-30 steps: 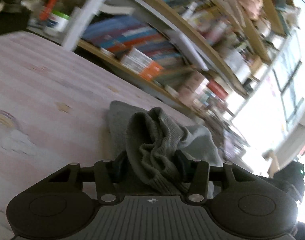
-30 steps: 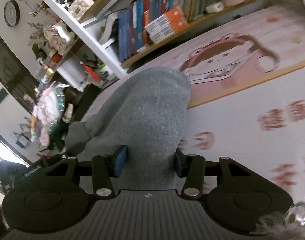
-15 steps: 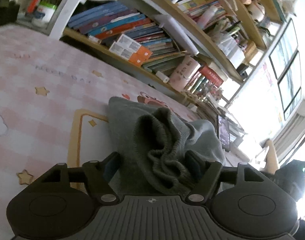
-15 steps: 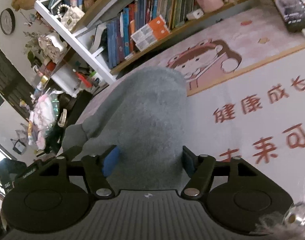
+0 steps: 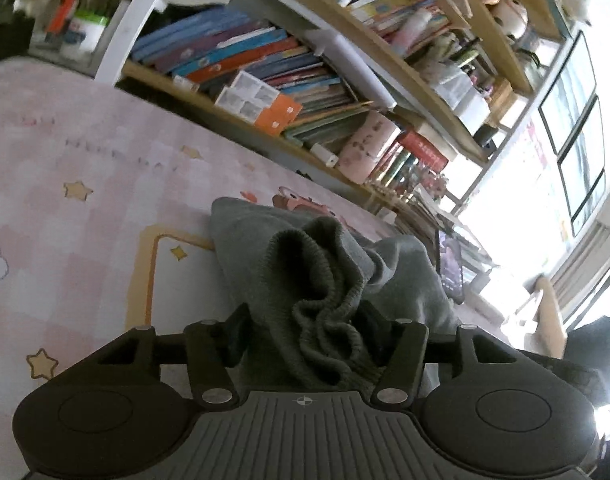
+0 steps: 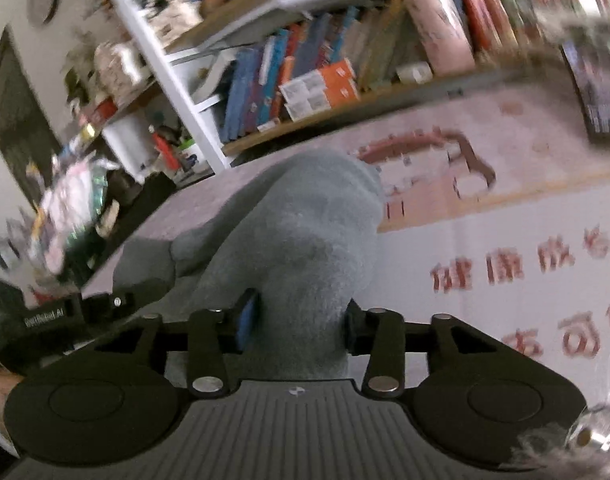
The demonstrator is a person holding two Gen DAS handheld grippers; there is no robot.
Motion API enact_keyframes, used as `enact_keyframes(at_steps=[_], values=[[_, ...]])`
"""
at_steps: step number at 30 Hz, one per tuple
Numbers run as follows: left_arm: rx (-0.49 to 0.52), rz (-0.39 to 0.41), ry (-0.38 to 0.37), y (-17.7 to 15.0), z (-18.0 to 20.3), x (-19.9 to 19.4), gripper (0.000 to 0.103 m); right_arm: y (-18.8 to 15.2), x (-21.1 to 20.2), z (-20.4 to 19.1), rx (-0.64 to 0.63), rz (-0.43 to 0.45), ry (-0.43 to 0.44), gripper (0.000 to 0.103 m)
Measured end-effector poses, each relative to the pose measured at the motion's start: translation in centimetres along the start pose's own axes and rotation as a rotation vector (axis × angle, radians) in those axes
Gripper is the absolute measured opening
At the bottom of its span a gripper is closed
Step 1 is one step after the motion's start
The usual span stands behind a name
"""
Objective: Fold clothes
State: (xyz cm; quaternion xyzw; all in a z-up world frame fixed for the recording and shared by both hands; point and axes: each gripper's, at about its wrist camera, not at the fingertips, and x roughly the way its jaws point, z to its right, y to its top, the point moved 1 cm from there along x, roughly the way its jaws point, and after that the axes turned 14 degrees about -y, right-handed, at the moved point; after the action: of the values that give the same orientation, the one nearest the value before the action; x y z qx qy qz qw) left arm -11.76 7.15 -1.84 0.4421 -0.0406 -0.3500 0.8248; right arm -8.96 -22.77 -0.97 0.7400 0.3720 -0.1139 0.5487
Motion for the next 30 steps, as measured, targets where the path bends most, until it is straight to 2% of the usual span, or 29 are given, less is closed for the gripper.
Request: enact_keyframes(at_steps=[1,3,8,11,12,15,22,30], values=[[-0.014,-0.002,-0.003,0.0,-0.3,0.0,0.061,0.0,0.2,0.4,0.024,-0.012,0.004,0.05],[-0.042,-0.006,-0.009,0.0,-0.8,0.1,0.066,0.0,0.5,0.9,0.059,-0.029,0.01,0.054],[-0.09,-0.005,-0.029,-0.1,-1.6,0.5,0.071,0.0,1.4,1.9,0.14,-0.077,0.071,0.053],[-0.099,-0.002,-0.04,-0.1,-1.7,0.7,0.063,0.1,1.3,1.6,0.124,-0.068,0.089,0.043],[-0.091,0.005,-0.044,-0.1,-1.5,0.6,0.056,0.1,1.0,1.3,0.096,-0.049,0.085,0.039],[-0.077,0.026,-0.06,0.1,-1.1,0.3,0.049,0.2,0.1,0.2,0.018,0.014,0.078,0.032],[-0.051,0.046,-0.096,2.6,-0.9,0.7,0.048,2.9,-0.2,-1.2,-0.072,0.082,0.085,0.03],[0.022,0.039,-0.08,6.7,-1.1,3.6,0.047,7.2,2.5,-1.5,-0.115,0.112,0.077,0.03]])
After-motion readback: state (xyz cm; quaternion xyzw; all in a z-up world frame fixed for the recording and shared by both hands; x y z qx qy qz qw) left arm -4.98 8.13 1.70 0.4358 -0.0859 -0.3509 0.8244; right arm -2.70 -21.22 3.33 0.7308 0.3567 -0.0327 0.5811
